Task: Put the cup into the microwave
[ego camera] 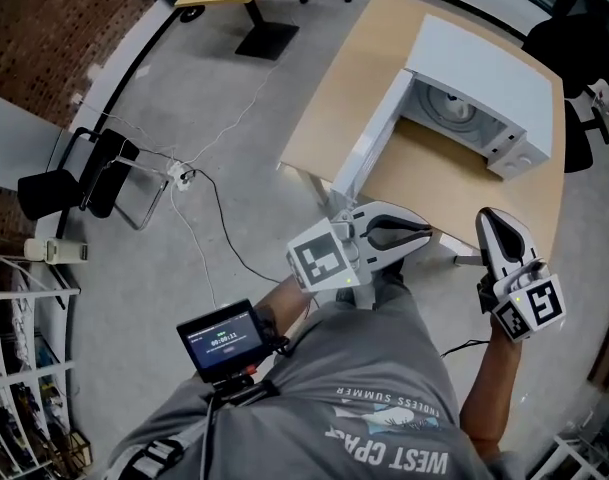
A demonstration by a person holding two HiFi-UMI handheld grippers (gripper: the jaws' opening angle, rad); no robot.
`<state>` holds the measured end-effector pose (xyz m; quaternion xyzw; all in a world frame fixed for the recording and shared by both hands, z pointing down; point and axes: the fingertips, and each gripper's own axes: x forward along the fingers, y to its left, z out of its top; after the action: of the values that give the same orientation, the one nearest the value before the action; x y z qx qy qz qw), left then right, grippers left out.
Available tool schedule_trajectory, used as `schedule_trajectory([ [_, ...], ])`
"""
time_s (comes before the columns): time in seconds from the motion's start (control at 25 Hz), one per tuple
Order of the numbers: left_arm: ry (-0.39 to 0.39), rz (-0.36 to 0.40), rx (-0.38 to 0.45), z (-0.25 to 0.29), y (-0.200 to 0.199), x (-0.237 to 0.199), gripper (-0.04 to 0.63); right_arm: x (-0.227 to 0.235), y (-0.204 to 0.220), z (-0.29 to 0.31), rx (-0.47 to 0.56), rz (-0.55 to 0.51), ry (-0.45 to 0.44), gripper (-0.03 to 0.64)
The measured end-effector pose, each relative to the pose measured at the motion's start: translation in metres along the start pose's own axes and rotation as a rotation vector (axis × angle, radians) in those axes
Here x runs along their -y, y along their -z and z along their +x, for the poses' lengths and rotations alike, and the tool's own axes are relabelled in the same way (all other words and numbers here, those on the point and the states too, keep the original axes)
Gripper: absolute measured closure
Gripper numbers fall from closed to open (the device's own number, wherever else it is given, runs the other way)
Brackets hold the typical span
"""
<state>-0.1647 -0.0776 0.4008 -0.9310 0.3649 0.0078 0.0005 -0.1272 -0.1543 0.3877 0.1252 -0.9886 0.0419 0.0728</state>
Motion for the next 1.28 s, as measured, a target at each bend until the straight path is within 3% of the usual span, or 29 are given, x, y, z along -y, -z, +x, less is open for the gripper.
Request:
schedule_trajectory([
  [0.2, 0.048, -0.014, 0.012, 0.009, -0.011, 0.029, 0.571, -0.026, -0.012, -0.039, 0.007, -0.027, 0.032, 0.597],
  [0.4, 0.107, 0.02, 0.004, 0.032, -0.015, 0.059, 0.571, -0.03, -0.009, -0.083, 0.013, -0.018, 0.07, 0.597],
  [0.68, 0.127, 0.019, -0.003, 0.068, -0.016, 0.108, 0.571, -0.039, 0.004, -0.146, 0.019, -0.009, 0.079, 0.597],
  [0.88, 0.137, -0.009, -0.033, 0.11, -0.008, 0.161, 0.571, -0.044, 0.02, -0.217, 0.006, 0.006, 0.095, 0.597],
  [1.12, 0.17, 0.014, -0.047, 0.152, -0.011, 0.236, 0.571, -0.052, 0.042, -0.313, 0.011, 0.032, 0.151, 0.597],
  [1.28, 0.158, 0.013, -0.064, 0.163, -0.009, 0.287, 0.571, -0.069, 0.053, -0.36, 0.017, 0.045, 0.137, 0.597],
])
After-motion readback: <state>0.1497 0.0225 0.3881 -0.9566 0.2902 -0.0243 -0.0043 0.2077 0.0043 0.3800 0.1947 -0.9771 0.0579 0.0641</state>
